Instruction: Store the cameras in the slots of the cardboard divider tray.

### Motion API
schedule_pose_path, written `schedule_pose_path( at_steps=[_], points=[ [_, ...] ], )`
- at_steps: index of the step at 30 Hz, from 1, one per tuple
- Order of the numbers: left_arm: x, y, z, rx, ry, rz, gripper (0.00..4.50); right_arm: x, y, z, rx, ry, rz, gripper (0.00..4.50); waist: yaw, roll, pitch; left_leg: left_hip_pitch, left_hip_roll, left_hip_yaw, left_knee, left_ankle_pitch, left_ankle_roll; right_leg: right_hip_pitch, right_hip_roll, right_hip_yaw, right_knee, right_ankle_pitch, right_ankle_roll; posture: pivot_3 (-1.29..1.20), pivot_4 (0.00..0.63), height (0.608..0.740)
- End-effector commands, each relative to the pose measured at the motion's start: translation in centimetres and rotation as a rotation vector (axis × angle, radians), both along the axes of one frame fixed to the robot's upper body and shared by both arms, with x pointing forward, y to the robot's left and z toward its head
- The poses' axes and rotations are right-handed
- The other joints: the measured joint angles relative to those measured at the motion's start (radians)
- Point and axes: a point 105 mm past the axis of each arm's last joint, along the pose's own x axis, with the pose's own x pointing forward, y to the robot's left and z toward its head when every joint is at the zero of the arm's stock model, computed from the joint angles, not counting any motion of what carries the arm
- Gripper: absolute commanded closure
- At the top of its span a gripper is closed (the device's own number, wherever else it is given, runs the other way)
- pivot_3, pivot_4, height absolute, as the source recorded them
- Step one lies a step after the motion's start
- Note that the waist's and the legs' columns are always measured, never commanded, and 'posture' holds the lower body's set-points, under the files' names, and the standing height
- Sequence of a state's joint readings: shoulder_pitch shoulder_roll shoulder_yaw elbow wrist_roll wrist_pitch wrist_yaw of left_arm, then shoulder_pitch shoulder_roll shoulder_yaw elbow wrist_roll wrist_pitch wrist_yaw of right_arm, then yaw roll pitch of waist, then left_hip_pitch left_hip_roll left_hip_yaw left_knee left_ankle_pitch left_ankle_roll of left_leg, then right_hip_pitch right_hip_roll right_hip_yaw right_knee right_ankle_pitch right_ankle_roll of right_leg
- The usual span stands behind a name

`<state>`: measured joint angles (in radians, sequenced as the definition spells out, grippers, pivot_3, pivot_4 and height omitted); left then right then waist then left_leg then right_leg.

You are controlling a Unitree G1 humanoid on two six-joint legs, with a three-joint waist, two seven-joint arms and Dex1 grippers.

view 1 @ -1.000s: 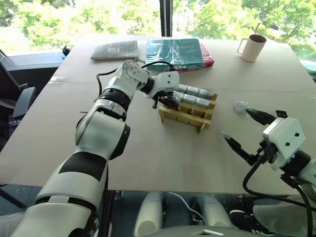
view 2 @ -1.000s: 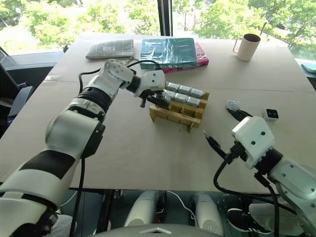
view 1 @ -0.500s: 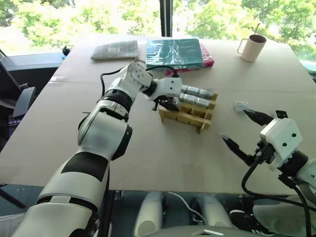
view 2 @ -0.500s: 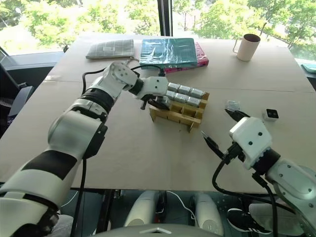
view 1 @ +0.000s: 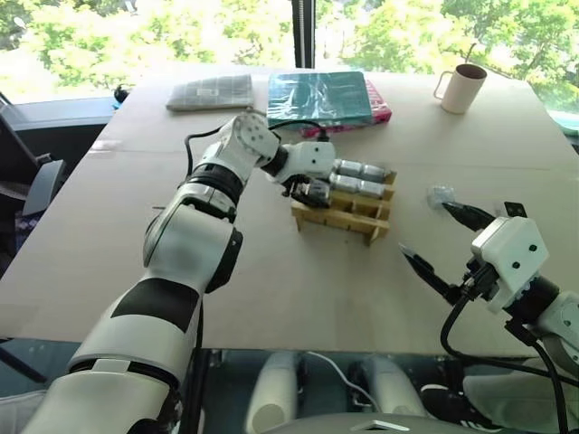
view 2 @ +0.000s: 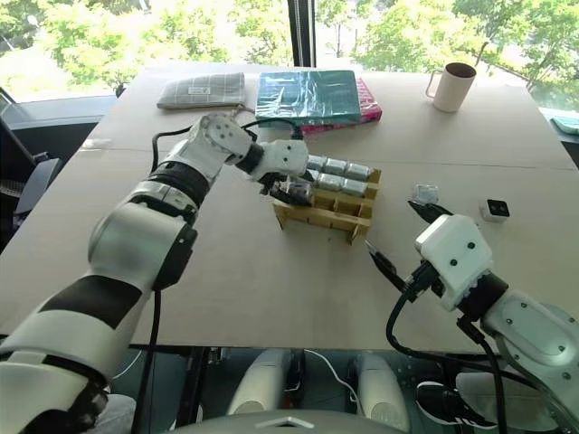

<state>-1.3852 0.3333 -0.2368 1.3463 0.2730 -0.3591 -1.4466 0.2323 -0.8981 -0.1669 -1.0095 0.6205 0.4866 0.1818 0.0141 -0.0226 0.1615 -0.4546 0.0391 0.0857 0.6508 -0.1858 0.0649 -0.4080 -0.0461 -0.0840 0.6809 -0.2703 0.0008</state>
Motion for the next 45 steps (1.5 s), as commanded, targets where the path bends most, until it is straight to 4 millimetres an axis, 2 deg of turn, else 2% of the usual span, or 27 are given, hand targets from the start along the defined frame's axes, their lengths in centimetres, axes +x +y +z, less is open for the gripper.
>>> schedule_pose_path(
  at_steps=[1,4,8,11,12,14,17,18,20,22,26,29,37,41,43,45],
  points=[
    [-0.1,1.0,3.5,-0.186,0.093,0.048,0.59,-0.7,0.8,1.0,0.020,-0.049,0.031,0.00,-0.001,0.000,0.000,0.000,0.000,0.000,0.000,0.000,0.000,0.000,0.000,0.000,0.000,0.000,0.000,0.00,0.150,0.740],
    [0.8,2.6,4.9,-0.345,0.131,0.192,0.59,-0.7,1.0,0.8,0.030,-0.043,0.034,0.00,-0.003,0.000,0.000,0.000,0.000,0.000,0.000,0.000,0.000,0.000,0.001,0.000,0.001,0.000,0.000,0.00,0.150,0.740],
    [2.5,4.4,4.6,-0.478,0.092,0.376,0.59,-0.5,1.0,0.7,0.036,-0.041,0.024,0.00,0.001,0.000,0.000,0.000,0.000,0.000,0.001,0.000,0.000,0.000,0.001,0.000,0.001,0.000,0.000,0.00,0.150,0.740],
    [2.9,5.0,4.7,-0.606,0.145,0.451,0.59,0.3,0.0,0.5,0.018,-0.048,-0.068,0.00,0.001,0.000,0.000,0.000,0.000,-0.001,0.002,0.000,0.000,0.002,0.000,-0.001,0.001,0.000,0.000,0.00,0.150,0.740],
    [2.9,5.2,5.3,-0.730,0.168,0.456,0.59,1.0,-1.0,0.3,0.002,-0.049,-0.139,0.00,0.001,0.000,0.000,0.000,0.000,-0.001,0.002,0.000,0.000,0.002,0.000,-0.001,0.001,0.000,0.000,0.00,0.150,0.740],
    [2.1,5.8,5.3,-0.845,0.170,0.404,0.59,2.7,-3.1,-0.3,-0.018,-0.024,-0.287,0.00,-0.001,0.000,0.000,0.001,0.000,-0.001,0.003,0.001,-0.002,0.002,-0.001,-0.001,0.001,0.000,0.001,0.00,0.150,0.740],
    [-0.1,6.3,3.6,-0.849,0.234,0.327,0.59,4.4,-5.3,-1.7,0.069,0.083,-0.429,0.00,-0.007,0.000,0.000,0.003,0.000,0.000,0.003,0.002,-0.004,0.003,-0.002,0.001,0.002,0.003,-0.003,0.00,0.150,0.740],
    [-1.4,6.4,3.3,-0.854,0.268,0.287,0.17,5.1,-5.8,-1.9,0.076,0.100,-0.460,0.00,-0.006,0.000,0.000,0.004,0.001,0.001,0.002,0.002,-0.004,0.003,-0.001,0.001,0.003,0.003,-0.004,0.00,0.150,0.740],
    [-2.9,7.0,2.7,-0.874,0.279,0.288,0.03,6.6,-6.3,-2.6,0.101,0.172,-0.485,0.00,-0.015,0.000,0.000,0.005,0.001,0.002,0.002,0.002,-0.004,0.003,-0.002,0.003,0.006,0.003,-0.004,0.00,0.150,0.740],
    [-4.2,7.6,1.9,-0.868,0.232,0.312,0.03,8.3,-7.1,-2.4,0.137,0.181,-0.512,0.00,-0.021,0.000,-0.001,0.006,0.000,0.002,0.002,0.002,-0.004,0.002,-0.002,0.003,0.008,0.003,-0.004,0.00,0.150,0.740],
    [-7.0,7.6,1.3,-0.849,0.214,0.305,0.03,10.7,-8.8,-2.3,0.217,0.203,-0.565,0.00,-0.020,0.000,-0.001,0.007,0.000,0.002,0.002,0.002,-0.004,0.003,-0.004,0.003,0.011,0.003,-0.004,0.00,0.150,0.740],
    [-9.1,7.4,0.9,-0.839,0.235,0.293,0.03,12.5,-10.1,-3.1,0.251,0.237,-0.617,0.00,-0.016,0.001,-0.001,0.007,-0.001,0.002,0.002,0.002,-0.004,0.003,-0.005,0.003,0.011,0.003,-0.004,0.00,0.150,0.740],
    [-11.6,6.9,0.7,-0.803,0.179,0.277,0.03,15.7,-9.5,-5.0,0.338,0.323,-0.595,0.00,-0.024,0.002,-0.001,0.007,-0.001,0.003,0.002,0.002,-0.004,0.002,-0.004,0.003,0.012,0.003,-0.004,0.00,0.150,0.740],
    [-12.5,5.8,0.4,-0.819,0.141,0.315,0.03,16.5,-9.6,-5.0,0.335,0.302,-0.610,0.00,-0.023,0.002,-0.001,0.008,-0.001,0.003,0.001,0.002,-0.003,0.002,-0.005,0.004,0.012,0.003,-0.004,0.00,0.150,0.740],
    [-12.2,5.4,0.0,-0.842,0.097,0.403,0.03,16.5,-10.0,-4.8,0.315,0.276,-0.633,0.00,-0.021,0.002,-0.001,0.007,-0.001,0.003,0.001,0.002,-0.003,0.002,-0.005,0.004,0.012,0.003,-0.004,0.00,0.150,0.740],
    [-11.6,4.7,-0.3,-0.877,0.026,0.529,0.03,16.0,-10.9,-3.9,0.304,0.213,-0.667,0.00,-0.020,0.003,-0.001,0.007,-0.001,0.003,0.001,0.002,-0.003,0.002,-0.005,0.004,0.012,0.003,-0.004,0.00,0.150,0.740]
  ],
)
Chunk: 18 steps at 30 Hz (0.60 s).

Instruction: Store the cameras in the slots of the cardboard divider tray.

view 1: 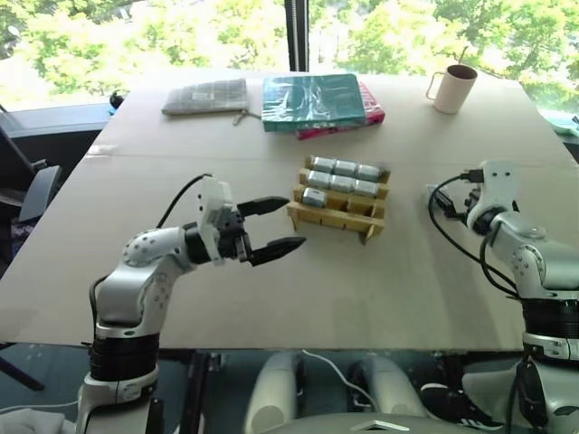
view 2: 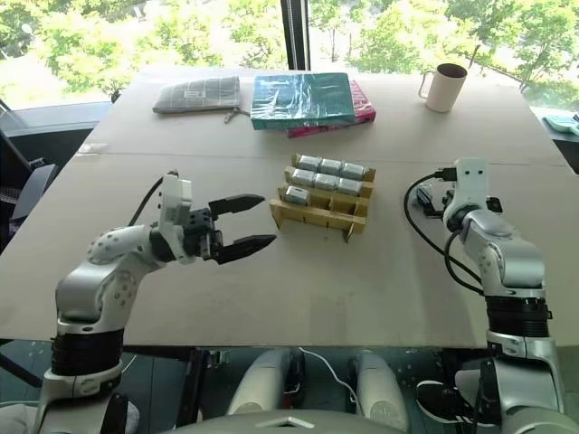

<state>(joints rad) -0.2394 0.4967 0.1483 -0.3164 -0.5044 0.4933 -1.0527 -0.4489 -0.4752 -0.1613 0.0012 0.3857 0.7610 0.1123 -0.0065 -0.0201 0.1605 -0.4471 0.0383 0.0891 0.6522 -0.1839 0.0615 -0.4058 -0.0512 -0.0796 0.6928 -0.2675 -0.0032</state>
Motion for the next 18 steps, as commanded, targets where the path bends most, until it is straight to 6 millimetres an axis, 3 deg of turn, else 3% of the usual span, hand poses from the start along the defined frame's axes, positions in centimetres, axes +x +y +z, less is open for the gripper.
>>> schedule_pose_path(
  at_steps=[1,6,9,14,18],
  points=[
    [0.6,-1.4,0.6,-0.020,-0.078,0.224,0.03,-0.6,-1.6,3.3,-0.092,-0.145,-0.065,0.00,0.003,0.000,0.000,0.000,0.000,0.000,0.000,-0.001,0.001,0.000,0.000,0.000,0.000,0.000,0.000,0.00,0.150,0.740],
    [0.6,-2.9,1.0,-0.154,-0.024,0.281,0.03,-3.5,-4.7,3.6,-0.207,-0.150,-0.160,0.00,0.024,0.001,0.000,0.000,0.000,0.000,0.000,-0.002,0.003,0.000,0.000,0.000,0.000,0.000,0.000,0.00,0.150,0.740],
    [0.5,-3.3,0.8,-0.153,0.026,0.205,0.03,-4.5,-6.1,2.8,-0.209,-0.113,-0.199,0.00,0.020,0.001,-0.001,0.000,0.000,0.000,0.000,-0.002,0.003,0.000,0.000,0.000,0.000,0.000,0.000,0.00,0.150,0.740],
    [0.2,-3.1,0.8,-0.129,0.087,-0.006,0.03,-4.2,-8.0,1.5,-0.127,-0.055,-0.249,0.00,0.015,0.003,-0.001,0.002,0.001,0.001,0.000,-0.002,0.004,0.000,0.003,0.001,0.000,-0.003,0.004,0.00,0.150,0.740],
    [-1.2,-3.5,0.5,-0.066,0.073,-0.146,0.03,-3.3,-8.5,0.6,-0.062,-0.022,-0.258,0.00,0.015,0.003,-0.001,0.002,0.001,0.003,-0.001,-0.003,0.004,0.000,0.002,0.003,0.000,-0.003,0.004,0.00,0.150,0.740]
  ],
)
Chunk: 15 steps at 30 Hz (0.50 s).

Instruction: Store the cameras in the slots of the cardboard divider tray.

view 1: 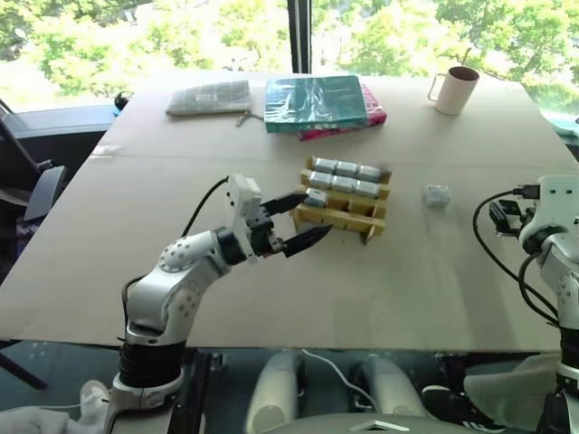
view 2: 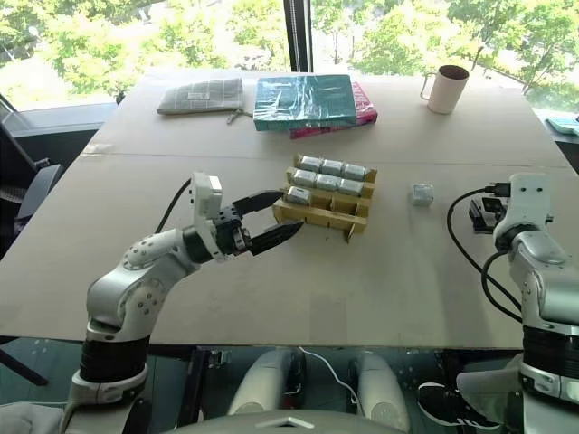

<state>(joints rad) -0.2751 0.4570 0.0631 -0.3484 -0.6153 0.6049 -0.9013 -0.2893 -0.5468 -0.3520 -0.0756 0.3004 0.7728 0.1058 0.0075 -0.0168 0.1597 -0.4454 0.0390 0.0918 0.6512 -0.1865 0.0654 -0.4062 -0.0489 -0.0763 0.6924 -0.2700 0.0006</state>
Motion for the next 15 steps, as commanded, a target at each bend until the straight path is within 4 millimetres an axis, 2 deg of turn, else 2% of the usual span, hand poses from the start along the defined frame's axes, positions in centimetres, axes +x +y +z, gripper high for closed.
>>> schedule_pose_path(
  at_steps=[1,12,15],
  points=[
    [-1.7,-0.8,0.4,0.030,-0.043,-0.157,0.03,0.8,-0.8,0.5,0.041,-0.025,-0.015,0.00,0.001,0.000,0.000,0.000,0.000,0.000,0.000,0.000,0.000,0.000,0.000,0.000,0.000,0.000,0.000,0.00,0.150,0.740],
    [-2.5,-1.4,0.8,0.051,-0.073,-0.236,0.03,2.3,-2.6,-1.7,0.053,0.004,-0.075,0.00,0.005,0.001,0.001,-0.001,0.000,0.002,-0.001,0.000,0.000,-0.002,0.000,0.002,-0.001,0.002,-0.003,0.00,0.150,0.740],
    [-2.3,-2.0,1.7,0.044,-0.083,-0.233,0.00,2.6,-2.5,-2.0,0.041,0.004,-0.056,0.80,0.005,0.001,0.001,-0.001,0.000,0.002,-0.002,0.000,0.000,-0.002,0.000,0.002,-0.001,0.001,-0.002,0.00,0.150,0.740]
  ],
)
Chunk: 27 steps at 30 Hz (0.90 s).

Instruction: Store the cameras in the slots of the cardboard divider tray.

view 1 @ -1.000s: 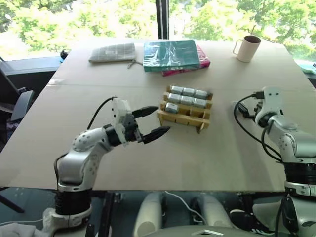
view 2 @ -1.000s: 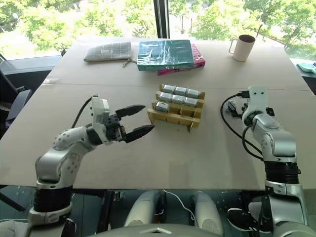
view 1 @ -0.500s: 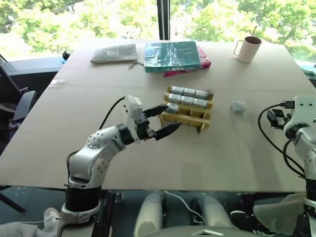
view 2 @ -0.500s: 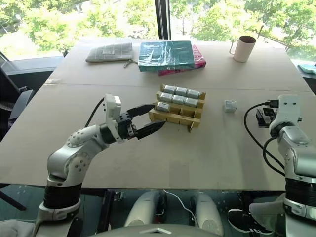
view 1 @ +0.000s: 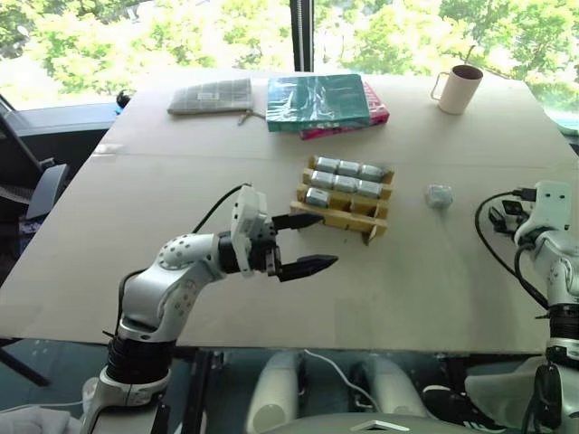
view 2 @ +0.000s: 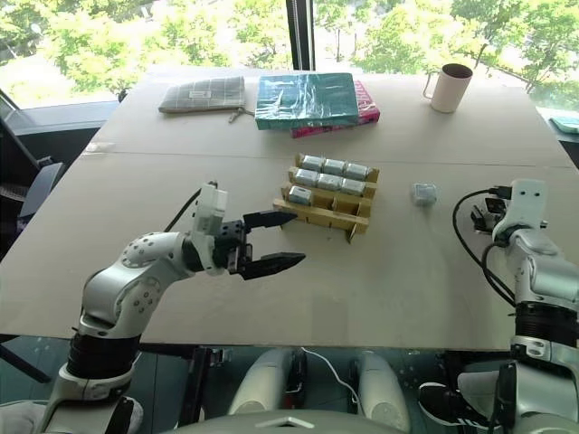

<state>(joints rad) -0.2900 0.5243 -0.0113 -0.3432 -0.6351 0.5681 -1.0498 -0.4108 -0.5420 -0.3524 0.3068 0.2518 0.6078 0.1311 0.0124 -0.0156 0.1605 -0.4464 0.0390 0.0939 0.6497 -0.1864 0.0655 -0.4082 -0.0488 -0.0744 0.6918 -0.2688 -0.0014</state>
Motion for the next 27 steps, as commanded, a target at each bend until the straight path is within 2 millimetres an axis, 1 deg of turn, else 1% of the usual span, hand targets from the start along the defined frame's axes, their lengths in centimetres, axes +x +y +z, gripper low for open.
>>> schedule_pose_path(
  at_steps=[1,3,4,6,9,10,11,12,13,15,17,18,19,20,22,24,27],
  points=[
    [-0.3,-0.9,2.1,-0.019,-0.065,-0.030,0.00,0.7,0.1,1.4,-0.037,-0.056,0.029,1.25,0.000,0.000,0.000,0.000,0.000,0.000,0.000,0.000,0.000,0.000,0.000,0.000,0.000,-0.001,0.002,0.00,0.150,0.740],
    [-0.2,-1.1,2.3,-0.017,-0.066,-0.035,0.00,0.9,0.6,1.5,-0.045,-0.069,0.049,2.28,-0.001,0.000,0.000,0.000,0.000,0.000,0.000,0.000,0.000,0.000,0.000,0.000,0.000,-0.001,0.002,0.00,0.150,0.740],
    [-0.2,-1.2,2.4,-0.019,-0.066,-0.034,0.00,0.9,0.8,1.5,-0.059,-0.071,0.063,2.61,-0.001,0.000,0.000,0.000,0.000,0.000,0.000,0.000,0.000,0.000,0.000,0.001,0.000,-0.001,0.002,0.00,0.150,0.740],
    [0.1,-1.4,2.7,-0.029,-0.065,-0.027,0.00,0.7,1.3,1.9,-0.099,-0.080,0.088,2.60,-0.002,0.000,0.000,0.000,0.000,0.001,0.000,0.000,0.000,0.000,0.000,0.001,0.000,-0.001,0.002,0.00,0.150,0.740],
    [0.6,-1.8,2.9,-0.050,-0.030,0.009,0.00,-0.1,2.5,3.4,-0.175,-0.127,0.142,2.60,0.001,0.001,0.000,0.000,0.000,0.001,-0.001,0.000,0.000,-0.001,0.000,0.002,0.000,-0.001,0.002,0.00,0.150,0.740],
    [1.0,-1.9,3.0,-0.066,0.003,0.027,0.00,-0.7,3.7,4.7,-0.277,-0.155,0.218,2.60,0.001,0.001,0.001,0.000,0.000,0.001,-0.001,0.000,0.000,-0.001,0.000,0.001,0.000,-0.001,0.003,0.00,0.150,0.740],
    [1.5,-2.0,3.0,-0.069,0.065,0.051,0.00,-1.6,5.8,5.9,-0.412,-0.180,0.336,2.60,0.002,0.002,0.001,0.000,0.000,0.001,-0.001,0.000,0.000,-0.001,0.000,0.002,0.000,-0.002,0.003,0.00,0.150,0.740],
    [2.0,-2.2,2.9,-0.057,0.113,0.072,0.00,-2.6,8.4,6.8,-0.536,-0.206,0.470,2.60,0.006,0.005,0.003,-0.001,0.000,0.001,-0.001,0.000,0.000,-0.001,0.000,0.002,0.000,-0.002,0.004,0.00,0.150,0.740],
    [2.2,-2.5,3.1,-0.061,0.175,0.055,0.00,-4.0,11.4,7.6,-0.644,-0.242,0.620,2.60,0.003,0.006,0.004,-0.002,0.000,0.000,-0.001,0.000,0.000,-0.001,-0.001,0.001,0.000,-0.002,0.004,0.00,0.150,0.740],
    [1.9,-2.9,3.6,-0.097,0.309,-0.036,0.00,-6.2,15.7,8.5,-0.694,-0.293,0.801,2.60,-0.002,0.005,0.004,-0.002,-0.001,0.000,0.000,0.000,0.000,-0.002,-0.001,0.001,0.000,-0.003,0.006,0.00,0.150,0.740],
    [2.5,-3.3,4.4,-0.140,0.372,-0.054,0.00,-7.6,18.8,9.2,-0.717,-0.339,0.917,2.60,-0.008,0.003,0.004,-0.001,0.001,0.000,0.000,0.000,0.000,-0.002,0.002,0.002,0.000,-0.003,0.006,0.00,0.150,0.740],
    [2.6,-3.7,4.5,-0.141,0.402,-0.072,0.00,-8.2,20.5,9.6,-0.736,-0.372,0.987,2.60,-0.011,0.003,0.005,-0.001,0.002,0.000,0.000,0.000,0.000,-0.002,0.002,0.002,0.000,-0.003,0.006,0.00,0.150,0.740],
    [2.7,-3.9,4.5,-0.131,0.419,-0.083,0.00,-8.6,21.6,10.0,-0.751,-0.401,1.026,2.60,-0.011,0.003,0.005,-0.001,0.001,0.000,0.000,0.000,-0.001,-0.002,0.002,0.002,0.000,-0.003,0.006,0.00,0.150,0.740],
    [2.7,-4.2,4.4,-0.129,0.427,-0.098,0.00,-8.7,22.6,10.5,-0.760,-0.432,1.046,2.60,-0.011,0.002,0.005,0.000,0.001,0.000,0.000,0.001,-0.001,-0.002,0.001,0.002,0.000,-0.003,0.006,0.00,0.150,0.740],
    [3.1,-4.6,4.5,-0.153,0.451,-0.109,0.00,-8.6,23.8,11.5,-0.767,-0.477,1.072,2.60,-0.010,0.002,0.005,-0.001,0.000,0.000,0.000,0.001,-0.002,-0.002,0.001,0.002,0.000,-0.003,0.006,0.00,0.150,0.740],
    [3.7,-4.9,4.5,-0.166,0.468,-0.099,0.00,-8.7,24.5,12.5,-0.775,-0.527,1.081,2.60,-0.003,0.000,0.006,-0.001,0.000,0.000,0.000,0.002,-0.004,-0.002,0.000,0.001,0.000,-0.003,0.006,0.00,0.150,0.740],
    [4.2,-4.9,4.8,-0.186,0.497,-0.102,0.00,-9.1,25.1,13.0,-0.781,-0.549,1.101,2.60,0.007,-0.001,0.007,-0.002,-0.001,-0.001,0.000,0.003,-0.005,-0.002,-0.001,0.000,0.000,-0.003,0.006,0.00,0.150,0.740]
  ],
)
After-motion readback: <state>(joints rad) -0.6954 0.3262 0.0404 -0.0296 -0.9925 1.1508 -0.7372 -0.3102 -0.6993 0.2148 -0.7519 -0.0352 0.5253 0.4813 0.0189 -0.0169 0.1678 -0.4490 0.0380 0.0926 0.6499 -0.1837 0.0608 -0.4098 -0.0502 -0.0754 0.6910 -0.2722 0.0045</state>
